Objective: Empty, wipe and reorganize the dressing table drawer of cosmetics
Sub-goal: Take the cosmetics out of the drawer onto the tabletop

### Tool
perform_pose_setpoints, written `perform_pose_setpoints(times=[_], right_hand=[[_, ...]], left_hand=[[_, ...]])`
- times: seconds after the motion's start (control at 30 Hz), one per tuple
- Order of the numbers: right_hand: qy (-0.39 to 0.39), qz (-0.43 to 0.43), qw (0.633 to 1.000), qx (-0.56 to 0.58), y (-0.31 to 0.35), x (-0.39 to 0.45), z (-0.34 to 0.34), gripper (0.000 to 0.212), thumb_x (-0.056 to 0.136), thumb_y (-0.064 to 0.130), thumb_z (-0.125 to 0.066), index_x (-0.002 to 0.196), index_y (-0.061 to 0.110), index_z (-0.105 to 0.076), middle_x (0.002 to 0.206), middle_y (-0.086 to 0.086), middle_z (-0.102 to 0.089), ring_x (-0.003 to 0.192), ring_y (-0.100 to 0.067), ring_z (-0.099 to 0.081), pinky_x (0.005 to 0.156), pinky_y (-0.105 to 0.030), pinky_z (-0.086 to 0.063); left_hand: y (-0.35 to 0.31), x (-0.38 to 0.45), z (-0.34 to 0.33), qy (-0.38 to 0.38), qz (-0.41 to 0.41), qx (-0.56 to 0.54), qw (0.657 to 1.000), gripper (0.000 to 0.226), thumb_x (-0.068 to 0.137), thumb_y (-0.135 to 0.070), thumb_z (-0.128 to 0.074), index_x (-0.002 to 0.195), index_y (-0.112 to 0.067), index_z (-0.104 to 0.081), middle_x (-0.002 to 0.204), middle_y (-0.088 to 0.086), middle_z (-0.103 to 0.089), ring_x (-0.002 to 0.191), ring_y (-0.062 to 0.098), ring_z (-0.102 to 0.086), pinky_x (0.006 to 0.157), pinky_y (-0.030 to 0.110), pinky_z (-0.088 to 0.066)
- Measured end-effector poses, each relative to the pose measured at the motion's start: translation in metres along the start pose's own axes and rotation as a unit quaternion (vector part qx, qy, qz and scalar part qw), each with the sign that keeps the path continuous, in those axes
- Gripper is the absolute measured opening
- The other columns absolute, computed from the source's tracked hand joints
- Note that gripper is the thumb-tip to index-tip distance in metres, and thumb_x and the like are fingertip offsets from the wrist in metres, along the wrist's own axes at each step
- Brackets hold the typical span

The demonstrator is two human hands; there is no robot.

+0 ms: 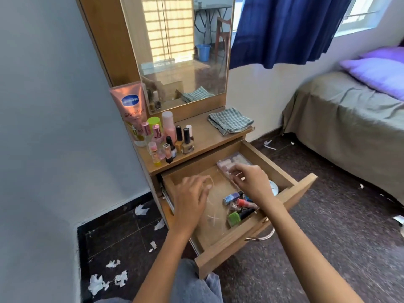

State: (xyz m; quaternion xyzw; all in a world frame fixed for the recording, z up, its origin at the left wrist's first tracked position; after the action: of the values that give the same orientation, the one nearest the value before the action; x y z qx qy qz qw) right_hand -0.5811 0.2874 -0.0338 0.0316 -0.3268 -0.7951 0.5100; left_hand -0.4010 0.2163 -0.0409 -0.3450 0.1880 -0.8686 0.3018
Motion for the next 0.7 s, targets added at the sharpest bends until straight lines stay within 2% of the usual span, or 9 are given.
perform_pose_setpoints(times=[0.1,0.23,0.33,0.47,0.63,0.7], right_hand=[[-0.010,-0.020,0.999,-0.040,-0.012,-0.004,0.002,0.008,0.081,0.019,-0.067,0.088,0.022,-0.068,0.084,0.004,-0.073,0.083,-0.019,-0.068,0.068,-0.034,-0.052],[-0.023,-0.029,0.997,-0.064,-0.011,-0.006,-0.002,0.006,0.083,0.019,-0.065,0.088,0.021,-0.068,0.084,0.001,-0.072,0.080,-0.021,-0.067,0.067,-0.037,-0.053],[-0.031,-0.045,0.997,-0.055,-0.013,-0.006,-0.001,0.006,0.083,0.020,-0.067,0.087,0.017,-0.069,0.083,-0.001,-0.072,0.079,-0.021,-0.066,0.067,-0.038,-0.053],[-0.024,-0.049,0.998,-0.036,-0.014,-0.005,-0.002,0.003,0.082,0.019,-0.068,0.084,0.018,-0.070,0.082,0.000,-0.072,0.078,-0.020,-0.067,0.066,-0.038,-0.054],[-0.027,-0.064,0.997,-0.017,-0.015,-0.002,-0.003,0.005,0.081,0.019,-0.068,0.085,0.021,-0.071,0.084,0.002,-0.072,0.079,-0.017,-0.067,0.067,-0.037,-0.055],[-0.036,-0.076,0.996,-0.002,-0.015,-0.003,-0.002,0.005,0.082,0.019,-0.068,0.086,0.020,-0.071,0.085,0.003,-0.073,0.079,-0.016,-0.067,0.067,-0.036,-0.055]], left_hand=[[-0.008,0.012,-0.027,0.140,-0.027,0.072,0.987,0.025,0.091,-0.030,-0.060,0.116,-0.027,-0.064,0.112,-0.008,-0.060,0.110,0.011,-0.048,0.090,0.025,-0.028],[-0.015,0.022,-0.056,0.235,-0.016,0.128,0.963,0.027,0.088,-0.028,-0.063,0.114,-0.021,-0.066,0.114,0.000,-0.058,0.115,0.018,-0.045,0.103,0.034,-0.023],[-0.021,0.031,-0.068,0.253,-0.012,0.141,0.957,0.022,0.089,-0.023,-0.061,0.108,-0.015,-0.069,0.116,0.005,-0.058,0.116,0.022,-0.043,0.105,0.036,-0.023],[-0.021,0.038,-0.077,0.271,-0.021,0.150,0.950,0.018,0.086,-0.021,-0.063,0.102,-0.016,-0.068,0.123,0.004,-0.056,0.117,0.021,-0.043,0.109,0.040,-0.023],[-0.019,0.040,-0.076,0.290,-0.053,0.187,0.937,0.019,0.082,-0.028,-0.068,0.098,-0.017,-0.068,0.116,0.002,-0.057,0.109,0.020,-0.042,0.097,0.035,-0.027],[-0.017,0.038,-0.074,0.278,-0.047,0.197,0.939,0.019,0.086,-0.027,-0.064,0.100,-0.016,-0.067,0.117,0.004,-0.056,0.110,0.020,-0.041,0.097,0.034,-0.026]])
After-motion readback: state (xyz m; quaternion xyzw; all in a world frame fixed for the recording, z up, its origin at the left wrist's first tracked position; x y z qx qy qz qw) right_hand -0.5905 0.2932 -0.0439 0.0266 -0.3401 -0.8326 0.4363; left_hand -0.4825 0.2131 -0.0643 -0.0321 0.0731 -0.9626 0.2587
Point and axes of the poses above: each hand's wrist, its own x-axis towards the middle knuckle, its own z-axis out of the back of the hand, y = z × x, the point moved 1 cm from there along x, towards the middle knuckle
